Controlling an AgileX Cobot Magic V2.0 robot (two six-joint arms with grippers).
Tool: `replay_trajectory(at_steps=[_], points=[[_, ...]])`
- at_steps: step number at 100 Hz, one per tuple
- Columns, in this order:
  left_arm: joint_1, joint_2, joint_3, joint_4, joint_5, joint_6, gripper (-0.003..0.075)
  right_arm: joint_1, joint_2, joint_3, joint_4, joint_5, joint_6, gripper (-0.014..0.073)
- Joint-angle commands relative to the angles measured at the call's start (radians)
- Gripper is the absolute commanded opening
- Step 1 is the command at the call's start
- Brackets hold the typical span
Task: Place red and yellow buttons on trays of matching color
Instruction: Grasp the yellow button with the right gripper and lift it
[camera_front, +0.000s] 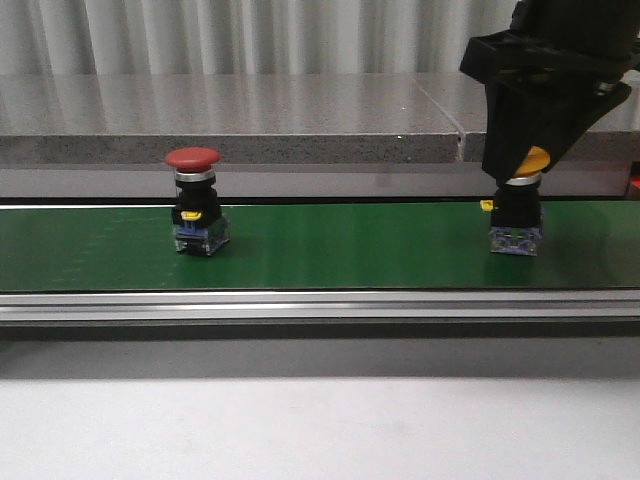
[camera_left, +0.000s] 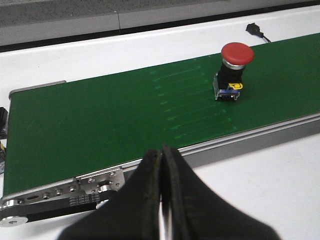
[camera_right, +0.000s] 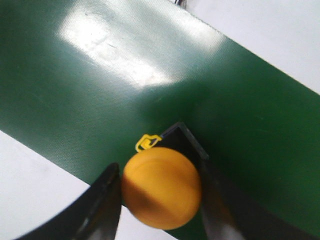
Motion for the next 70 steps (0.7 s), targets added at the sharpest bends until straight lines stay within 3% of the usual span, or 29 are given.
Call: replay_trajectory(at_steps=[1, 30, 70], points=[[-0.005, 0.000, -0.026, -0.021, -0.063, -0.002, -0.0020, -0.024, -0.077, -0.035, -0.007, -0.028, 0.024, 0.0214], [-0.005, 0.000, -0.026, -0.021, -0.063, -0.002, -0.0020, -0.161, -0.217, -0.017, -0.007, 0.011, 0.179, 0.0214], [-0.005, 0.000, -0.026, -0.021, -0.063, -0.002, -0.0020, -0.479, -0.365, 0.125, -0.007, 0.033, 0.262, 0.0214]])
